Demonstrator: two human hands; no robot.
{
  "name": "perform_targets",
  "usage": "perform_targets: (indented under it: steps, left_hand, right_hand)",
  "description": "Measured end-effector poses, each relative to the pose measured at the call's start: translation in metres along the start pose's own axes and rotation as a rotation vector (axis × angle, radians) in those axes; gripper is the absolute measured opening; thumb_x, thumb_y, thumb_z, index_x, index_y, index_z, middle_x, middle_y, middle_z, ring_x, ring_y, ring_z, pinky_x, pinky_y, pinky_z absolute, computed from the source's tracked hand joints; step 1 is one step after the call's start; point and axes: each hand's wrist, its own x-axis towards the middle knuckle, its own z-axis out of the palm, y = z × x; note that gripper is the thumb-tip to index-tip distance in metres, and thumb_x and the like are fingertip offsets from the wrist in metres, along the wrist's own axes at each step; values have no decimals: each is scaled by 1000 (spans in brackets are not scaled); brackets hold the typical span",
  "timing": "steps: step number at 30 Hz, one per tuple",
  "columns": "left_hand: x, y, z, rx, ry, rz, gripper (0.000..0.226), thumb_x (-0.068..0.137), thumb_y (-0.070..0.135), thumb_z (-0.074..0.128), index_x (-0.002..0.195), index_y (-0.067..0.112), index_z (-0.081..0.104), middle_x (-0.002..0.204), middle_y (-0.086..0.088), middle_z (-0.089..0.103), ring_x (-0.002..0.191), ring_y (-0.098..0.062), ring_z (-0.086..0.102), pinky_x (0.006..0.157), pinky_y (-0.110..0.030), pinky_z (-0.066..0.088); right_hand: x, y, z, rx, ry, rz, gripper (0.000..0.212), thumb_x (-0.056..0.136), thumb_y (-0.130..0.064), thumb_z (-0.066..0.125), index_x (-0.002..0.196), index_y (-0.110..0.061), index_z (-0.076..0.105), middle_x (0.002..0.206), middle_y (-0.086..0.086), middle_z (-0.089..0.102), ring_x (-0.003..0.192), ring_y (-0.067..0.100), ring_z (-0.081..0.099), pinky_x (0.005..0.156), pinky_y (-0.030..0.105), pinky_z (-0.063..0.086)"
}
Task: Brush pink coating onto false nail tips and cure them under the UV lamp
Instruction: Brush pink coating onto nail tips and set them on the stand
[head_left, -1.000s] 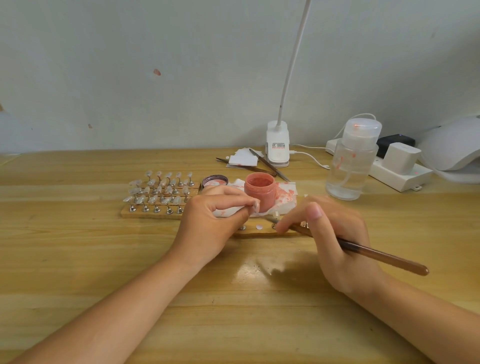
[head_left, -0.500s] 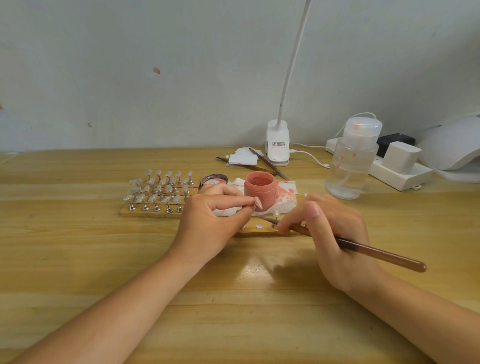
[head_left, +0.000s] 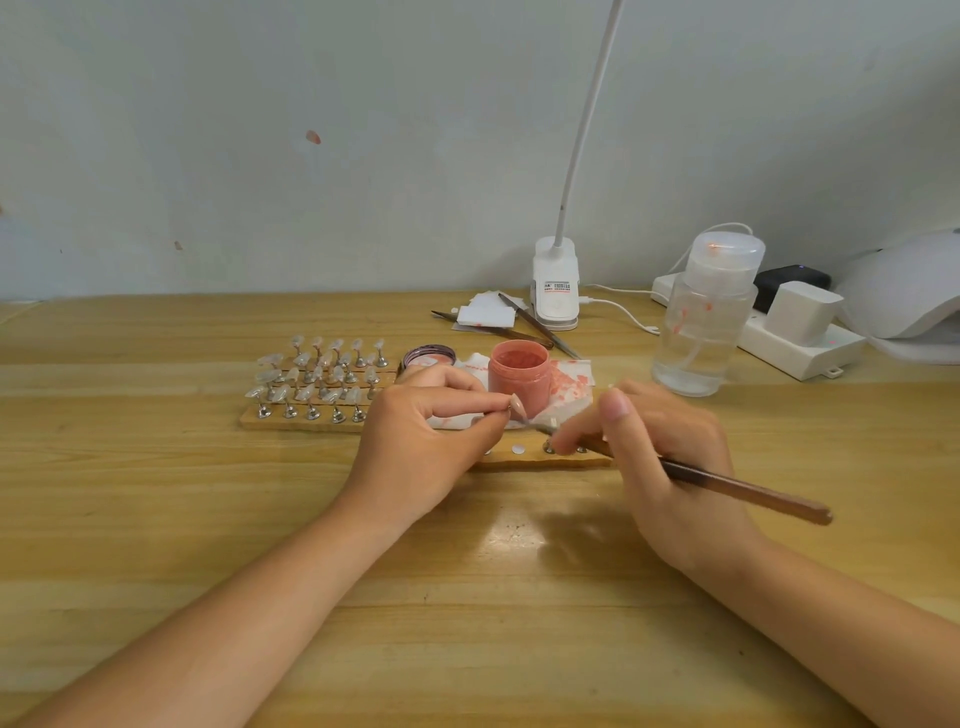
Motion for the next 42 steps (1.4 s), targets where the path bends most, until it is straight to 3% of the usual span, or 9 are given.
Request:
perform_targets:
  steps: [3,6,9,13,16,20,26,30,42]
  left_hand:
    - [0,0,0,-2,-1,-5,30,72,3,72,76,33,68,72,13,60,81,-4,53,74,-5,36]
    - [0,1,0,-13,-7,-16,29,73,5,72,75,33,69,72,13,60,82,-6,54,75,-10,39]
    - [0,1,0,-17,-17,-24,27,73,4,71,77,31,70,73,13,60,83,-6,54,77,-9,38]
    - [0,1,0,-20,-18,-19,27,73,5,71,77,32,69,73,11,61,82,-7,54,75,-10,40]
    - [0,2,-1,-20,-26,-21,24,73,4,71,78,28,71,74,11,61,83,-7,54,76,-10,39]
    - [0,2,-1,-23,-25,-12,28,73,5,71,77,33,69,74,10,61,84,-9,55,75,-10,40]
    - [0,0,-1,-24,-45,-18,21,73,6,72,81,25,72,77,10,62,87,-11,56,79,-14,41]
    - [0,-1,-2,-24,-39,6,28,73,8,72,75,36,69,73,15,63,85,-6,56,78,-13,42]
    - [0,-2,-1,-38,-57,29,20,74,10,71,81,28,71,77,15,64,87,-6,56,76,-8,40]
  right_hand:
    - [0,-1,-1,14,23,-39,56,97,-42,28,72,-15,70,68,-12,61,68,4,55,63,27,41]
    - [0,-1,0,-18,-14,-16,52,96,-39,31,78,-12,72,71,-8,63,70,11,58,64,32,45]
    - [-1,-1,-1,26,10,23,54,95,-36,32,68,-11,70,66,-8,63,67,7,57,64,28,43]
    - [-1,-1,-1,-15,2,-34,52,97,-37,30,78,-11,71,72,-4,65,71,17,59,63,39,46]
    - [-1,-1,-1,26,1,17,59,96,-44,28,71,-12,71,69,-7,64,68,10,59,63,35,46]
    - [-1,-2,-1,3,16,-38,50,97,-32,31,75,-10,71,70,-2,65,68,16,60,62,40,46]
    - [-1,-2,-2,32,1,-18,57,97,-40,28,68,-13,69,66,-8,62,66,0,55,65,20,41]
    - [-1,-1,0,15,-41,9,46,94,-28,33,75,-10,71,71,-2,65,70,14,60,64,34,47]
    - [0,-2,-2,57,2,-27,48,96,-29,32,71,-10,69,69,-1,64,69,12,59,64,27,45]
